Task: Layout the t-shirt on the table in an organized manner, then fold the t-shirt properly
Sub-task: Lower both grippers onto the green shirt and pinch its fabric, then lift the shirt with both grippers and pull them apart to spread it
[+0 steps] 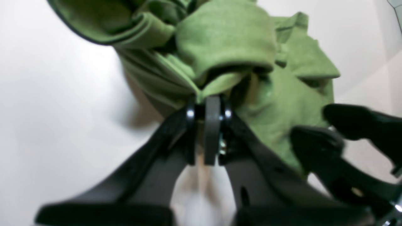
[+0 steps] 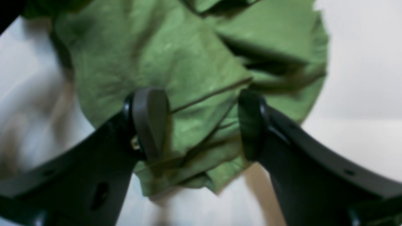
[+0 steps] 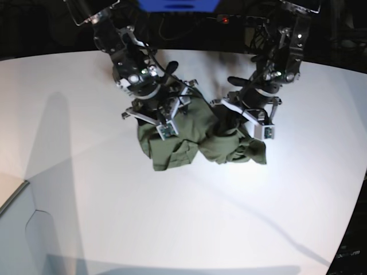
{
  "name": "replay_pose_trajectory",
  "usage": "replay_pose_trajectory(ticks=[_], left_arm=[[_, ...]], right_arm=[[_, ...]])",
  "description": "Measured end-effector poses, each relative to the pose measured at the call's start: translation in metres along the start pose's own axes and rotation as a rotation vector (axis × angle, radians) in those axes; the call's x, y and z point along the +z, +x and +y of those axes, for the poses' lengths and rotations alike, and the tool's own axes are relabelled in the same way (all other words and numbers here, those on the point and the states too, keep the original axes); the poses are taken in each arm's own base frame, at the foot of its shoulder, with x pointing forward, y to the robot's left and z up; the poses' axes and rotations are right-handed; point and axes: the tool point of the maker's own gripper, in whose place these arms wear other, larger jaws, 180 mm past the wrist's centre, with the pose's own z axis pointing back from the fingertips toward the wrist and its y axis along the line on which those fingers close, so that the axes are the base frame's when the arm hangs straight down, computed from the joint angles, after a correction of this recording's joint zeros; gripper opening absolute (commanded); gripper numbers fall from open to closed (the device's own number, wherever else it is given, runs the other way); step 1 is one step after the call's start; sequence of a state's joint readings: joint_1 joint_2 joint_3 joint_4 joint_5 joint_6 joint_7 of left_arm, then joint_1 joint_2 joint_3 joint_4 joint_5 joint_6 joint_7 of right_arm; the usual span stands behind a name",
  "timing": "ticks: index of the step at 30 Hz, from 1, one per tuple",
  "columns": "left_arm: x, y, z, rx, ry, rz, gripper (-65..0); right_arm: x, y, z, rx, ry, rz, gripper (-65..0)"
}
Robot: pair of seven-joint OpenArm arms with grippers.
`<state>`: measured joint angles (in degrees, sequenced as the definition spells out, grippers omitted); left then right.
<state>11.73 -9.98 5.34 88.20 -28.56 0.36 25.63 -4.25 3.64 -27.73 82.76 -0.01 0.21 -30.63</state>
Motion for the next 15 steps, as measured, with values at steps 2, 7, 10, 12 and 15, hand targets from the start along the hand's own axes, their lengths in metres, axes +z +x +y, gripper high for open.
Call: replay_pose_trajectory(ticks=[2, 7, 10, 12, 15], left_arm=[[0.002, 0.000, -0.002, -0.001, -0.003, 0.002, -64.8], [0.009, 0.019, -0.008, 0.008, -0.017, -0.055, -64.8], [0.016, 0.028, 0.003, 0.022, 0.010, -0.083, -64.8], [0.021, 0.036, 0.010, 0.026, 0.026, -0.103, -64.8], [0.029, 0.053, 0.017, 0.031, 0.044, -0.151, -64.8]], right_arm=[[-0.003, -0.005, -0.001, 0.001, -0.002, 0.014, -37.8], [-0.007, -0.014, -0.002, 0.003, -0.002, 0.041, -63.3], [-0.007, -0.015, -0.002, 0.002, -0.004, 0.044, -65.0], [-0.007, -0.016, -0.003, 0.004, -0.005, 0.043, -65.0], [-0.006, -0.019, -0.011, 0.012, -0.014, 0.047, -65.0]])
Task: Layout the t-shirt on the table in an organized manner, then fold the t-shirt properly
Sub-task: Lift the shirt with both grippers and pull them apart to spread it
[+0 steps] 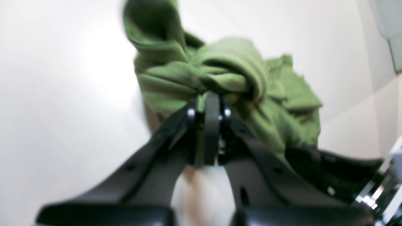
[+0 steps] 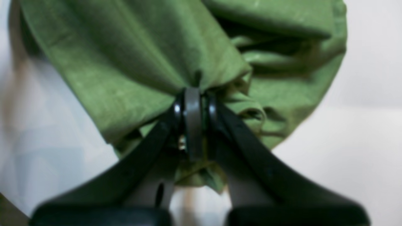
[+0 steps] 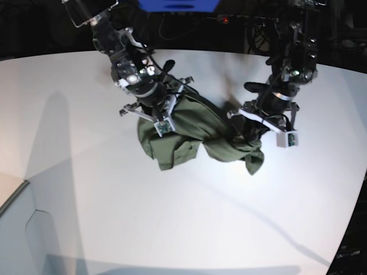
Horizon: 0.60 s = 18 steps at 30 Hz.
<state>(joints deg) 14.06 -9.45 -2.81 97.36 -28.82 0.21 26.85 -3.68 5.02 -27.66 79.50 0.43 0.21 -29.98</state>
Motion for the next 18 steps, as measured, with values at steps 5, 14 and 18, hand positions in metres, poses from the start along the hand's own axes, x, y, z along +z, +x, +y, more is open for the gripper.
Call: replay_pose_trajectory(ticks=[5, 14, 18], left_arm=[[0.009, 0.024, 0.011, 0.005, 0.029, -0.068, -64.8], [0.020, 0.055, 0.054, 0.031, 0.130, -0.143, -64.8], [0.019, 0.070, 0.058, 0.037, 0.138, -0.183, -64.8]], right_arm=[[0.001, -0.003, -0.026, -0.034, -0.052, 0.006, -65.0], [0.019, 0.003, -0.090, -0.128, -0.193, -0.034, -65.0], [0.041, 0.024, -0.103, -0.156, -0.225, -0.111, -65.0]])
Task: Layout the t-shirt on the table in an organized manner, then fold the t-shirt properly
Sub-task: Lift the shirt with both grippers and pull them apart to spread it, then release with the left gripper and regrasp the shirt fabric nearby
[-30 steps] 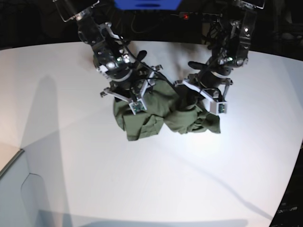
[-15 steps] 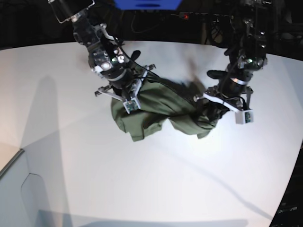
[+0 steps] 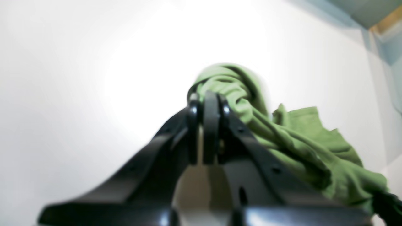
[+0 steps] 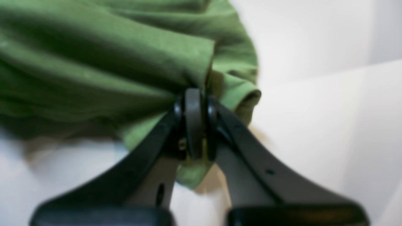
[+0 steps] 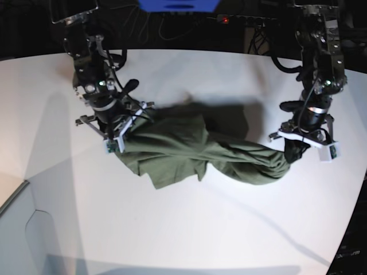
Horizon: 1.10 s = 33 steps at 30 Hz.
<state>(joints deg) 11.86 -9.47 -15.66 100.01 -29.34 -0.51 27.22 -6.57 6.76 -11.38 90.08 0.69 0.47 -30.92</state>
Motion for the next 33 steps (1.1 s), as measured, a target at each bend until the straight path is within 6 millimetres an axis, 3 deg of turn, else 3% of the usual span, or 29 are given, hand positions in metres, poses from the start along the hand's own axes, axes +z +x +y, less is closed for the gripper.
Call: replay_pose_trajectory(ticks=[5, 11, 14, 16, 18, 22, 28, 30, 33], left_arm=[[-0.003, -0.019, 0.008, 0.016, 0.020, 0.043, -64.8], [-0.006, -0.061, 0.026, 0.059, 0.077, 0.141, -64.4], [0.003, -0.084, 0.035, 0.077, 0.104, 0.194, -63.7], [0.009, -0.094, 0.039, 0.074, 0.114, 0.217, -59.9], [0.013, -0.098, 0.042, 0.071, 0.125, 0.228, -53.5], [0.017, -0.102, 0.044, 0.071, 0.131, 0.233, -41.2], [0.024, -0.103, 0.051, 0.074, 0.149, 0.237, -40.4], [0.028, -0.091, 0.055, 0.074, 0.163, 0.203, -40.4], [0.032, -0.059, 0.048, 0.068, 0.152, 0.115, -40.4]], right_arm=[[0.024, 0.027, -0.024, -0.032, -0.055, -0.100, -65.0], [0.039, 0.009, -0.024, -0.038, -0.061, -0.068, -65.0], [0.050, 0.015, -0.022, -0.036, -0.058, -0.093, -65.0], [0.058, 0.018, -0.020, -0.036, -0.057, -0.118, -65.0], [0.061, 0.002, -0.016, -0.034, -0.049, -0.080, -65.0], [0.063, -0.028, -0.012, -0.037, -0.039, 0.002, -65.0], [0.064, -0.041, -0.012, -0.038, -0.041, 0.033, -65.0], [0.066, -0.051, -0.011, -0.037, -0.039, 0.062, -65.0], [0.065, -0.048, -0.017, -0.017, -0.046, 0.052, -63.3]])
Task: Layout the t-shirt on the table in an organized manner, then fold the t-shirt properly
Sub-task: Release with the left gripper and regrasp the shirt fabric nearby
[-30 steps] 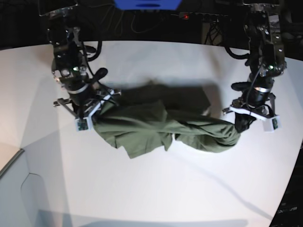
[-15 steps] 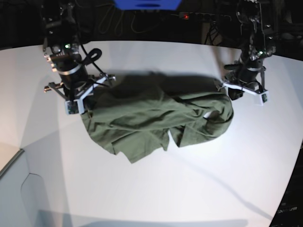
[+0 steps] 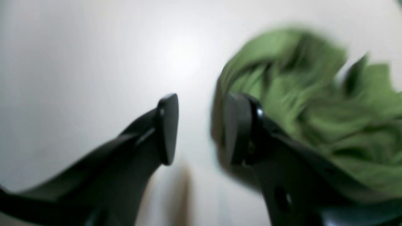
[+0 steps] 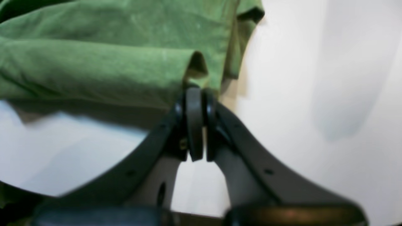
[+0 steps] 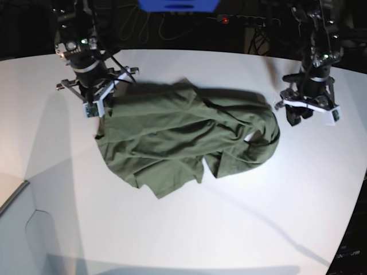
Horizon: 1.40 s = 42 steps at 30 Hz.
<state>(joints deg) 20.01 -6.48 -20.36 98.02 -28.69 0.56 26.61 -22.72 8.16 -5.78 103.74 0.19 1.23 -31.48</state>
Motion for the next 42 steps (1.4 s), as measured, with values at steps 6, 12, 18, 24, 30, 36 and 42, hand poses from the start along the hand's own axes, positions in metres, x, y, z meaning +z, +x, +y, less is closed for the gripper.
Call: replay_pose_trajectory(ticks=[6, 12, 18, 24, 30, 36, 42], left_arm=[[0.002, 0.056, -0.050, -0.036, -0.116, -0.147, -40.4], [-0.051, 0.046, -0.128, -0.095, -0.276, -0.076, -40.4], [-0.092, -0.002, -0.168, -0.255, -0.325, 0.077, -40.4], [-0.127, -0.042, -0.147, -0.279, -0.239, 0.216, -40.4], [-0.138, -0.049, -0.151, -0.266, -0.225, 0.253, -40.4], [-0.143, -0.062, -0.152, -0.263, -0.223, 0.294, -55.3], [-0.144, -0.058, -0.149, -0.257, -0.215, 0.296, -65.0]], right_arm=[[0.000, -0.001, -0.004, 0.011, -0.011, 0.004, -52.7], [-0.001, 0.002, -0.002, 0.003, -0.007, -0.005, -49.9], [-0.002, 0.007, -0.005, 0.007, -0.013, -0.015, -49.9], [-0.002, 0.007, -0.005, 0.008, -0.012, -0.014, -49.9], [-0.007, -0.004, -0.005, 0.007, -0.013, 0.016, -49.9], [-0.008, -0.008, -0.004, 0.007, -0.012, 0.026, -49.9], [-0.008, -0.009, -0.005, 0.006, -0.012, 0.030, -49.9]])
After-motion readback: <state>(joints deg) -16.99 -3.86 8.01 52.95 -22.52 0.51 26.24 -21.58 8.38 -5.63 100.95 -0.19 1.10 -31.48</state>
